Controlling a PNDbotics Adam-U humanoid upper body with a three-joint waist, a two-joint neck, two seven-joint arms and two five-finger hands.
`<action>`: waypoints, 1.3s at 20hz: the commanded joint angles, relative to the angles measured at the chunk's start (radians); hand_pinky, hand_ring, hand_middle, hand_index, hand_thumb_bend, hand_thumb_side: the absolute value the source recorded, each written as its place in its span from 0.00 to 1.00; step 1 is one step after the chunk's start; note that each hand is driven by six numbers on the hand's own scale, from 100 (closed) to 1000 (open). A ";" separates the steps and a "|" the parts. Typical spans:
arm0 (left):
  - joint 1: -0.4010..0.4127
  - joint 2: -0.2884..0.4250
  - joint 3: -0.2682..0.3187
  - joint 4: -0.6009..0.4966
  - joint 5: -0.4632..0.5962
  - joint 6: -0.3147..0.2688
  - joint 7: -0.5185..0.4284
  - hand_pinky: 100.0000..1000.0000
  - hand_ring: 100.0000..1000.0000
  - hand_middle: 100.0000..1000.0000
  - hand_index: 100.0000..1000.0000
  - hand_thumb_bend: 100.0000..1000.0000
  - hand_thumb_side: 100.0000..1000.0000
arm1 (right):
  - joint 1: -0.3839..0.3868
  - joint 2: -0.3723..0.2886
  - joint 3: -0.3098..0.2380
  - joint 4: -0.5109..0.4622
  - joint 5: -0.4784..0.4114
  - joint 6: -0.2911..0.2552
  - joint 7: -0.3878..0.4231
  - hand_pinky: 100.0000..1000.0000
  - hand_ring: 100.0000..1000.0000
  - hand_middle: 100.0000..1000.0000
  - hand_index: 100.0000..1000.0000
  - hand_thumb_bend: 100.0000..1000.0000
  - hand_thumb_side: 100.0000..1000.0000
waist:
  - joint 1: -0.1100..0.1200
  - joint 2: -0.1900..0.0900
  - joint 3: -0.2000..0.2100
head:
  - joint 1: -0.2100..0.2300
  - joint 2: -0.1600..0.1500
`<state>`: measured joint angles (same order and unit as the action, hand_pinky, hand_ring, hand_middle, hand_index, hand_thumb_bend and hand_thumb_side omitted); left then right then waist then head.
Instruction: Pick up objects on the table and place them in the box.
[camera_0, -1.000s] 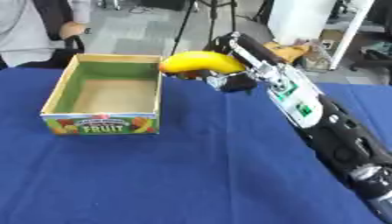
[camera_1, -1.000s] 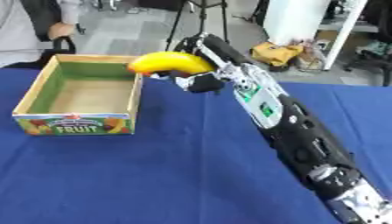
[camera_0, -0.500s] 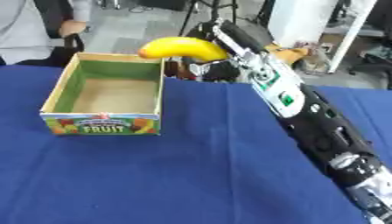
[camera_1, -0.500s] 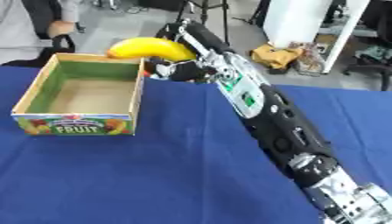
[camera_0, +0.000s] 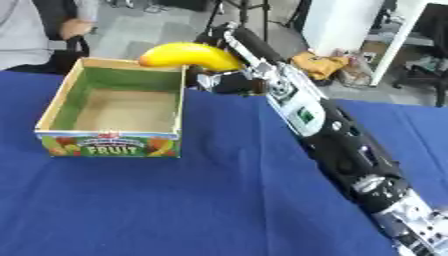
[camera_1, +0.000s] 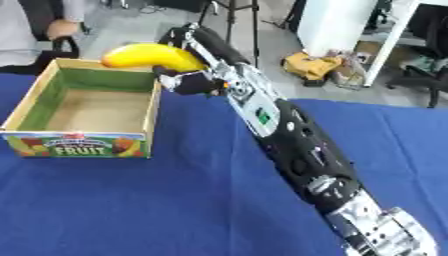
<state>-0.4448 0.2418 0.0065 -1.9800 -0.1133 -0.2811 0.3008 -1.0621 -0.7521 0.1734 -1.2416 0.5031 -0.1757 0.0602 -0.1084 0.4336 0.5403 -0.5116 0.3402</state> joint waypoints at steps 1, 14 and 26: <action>-0.011 0.034 0.008 -0.020 0.005 0.001 0.003 0.46 0.56 0.64 0.85 0.00 0.90 | -0.031 -0.043 -0.013 0.001 0.009 -0.002 -0.015 0.64 0.75 0.36 0.52 0.01 0.23 | 0.005 -0.014 0.007 | -0.013 -0.024; 0.021 0.058 0.020 -0.020 0.015 0.015 0.018 0.45 0.55 0.63 0.85 0.00 0.89 | -0.074 -0.069 -0.014 -0.015 -0.013 -0.023 -0.088 0.63 0.75 0.35 0.51 0.00 0.23 | -0.013 0.025 0.056 | -0.060 -0.075; 0.039 0.061 0.031 -0.020 0.024 0.023 0.028 0.45 0.55 0.63 0.84 0.00 0.89 | -0.099 -0.076 -0.017 0.007 -0.041 -0.036 -0.151 0.63 0.75 0.35 0.51 0.00 0.23 | -0.016 0.042 0.103 | -0.104 -0.098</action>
<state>-0.4039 0.2746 0.0243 -1.9800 -0.0953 -0.2589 0.3234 -1.1358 -0.7967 0.1700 -1.2303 0.4655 -0.2110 -0.0837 -0.1329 0.4969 0.6421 -0.6090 0.2605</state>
